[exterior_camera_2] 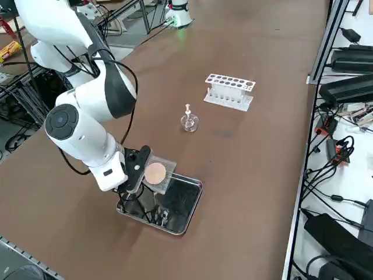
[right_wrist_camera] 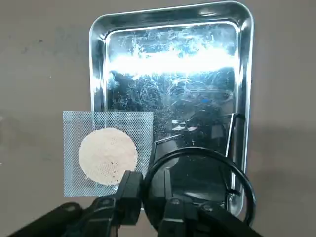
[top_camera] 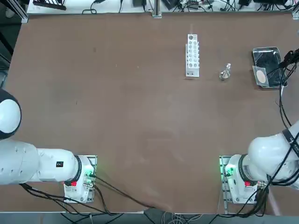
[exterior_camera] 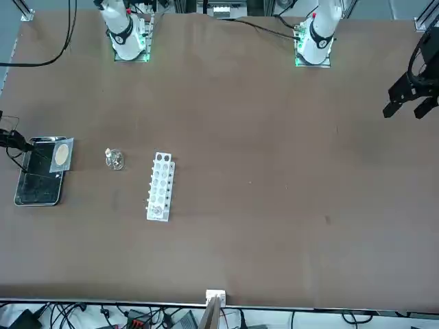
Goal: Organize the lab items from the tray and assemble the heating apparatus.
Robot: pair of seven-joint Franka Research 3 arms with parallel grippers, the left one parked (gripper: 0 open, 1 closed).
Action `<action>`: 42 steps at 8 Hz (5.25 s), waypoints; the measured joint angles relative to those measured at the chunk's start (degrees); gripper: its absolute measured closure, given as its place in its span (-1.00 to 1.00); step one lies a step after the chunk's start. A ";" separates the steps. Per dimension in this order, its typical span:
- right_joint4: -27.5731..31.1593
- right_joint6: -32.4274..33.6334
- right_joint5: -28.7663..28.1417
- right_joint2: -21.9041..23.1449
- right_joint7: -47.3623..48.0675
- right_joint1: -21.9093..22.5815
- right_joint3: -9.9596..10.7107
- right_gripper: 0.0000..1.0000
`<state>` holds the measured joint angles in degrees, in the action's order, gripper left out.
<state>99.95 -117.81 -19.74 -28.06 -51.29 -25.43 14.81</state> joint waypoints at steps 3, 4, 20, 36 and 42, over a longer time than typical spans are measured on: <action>-0.07 0.01 0.00 0.00 0.00 0.02 -0.05 0.82; -0.22 0.01 0.00 -0.01 0.00 0.03 -0.10 0.85; 2.86 11.44 -0.29 17.42 35.42 22.03 -1.56 0.86; 30.09 -18.73 3.55 24.74 63.16 40.32 -1.85 0.86; 31.31 -21.38 3.36 21.51 63.32 40.85 -1.88 0.86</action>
<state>131.25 -139.19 -16.38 -6.55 12.04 15.42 12.93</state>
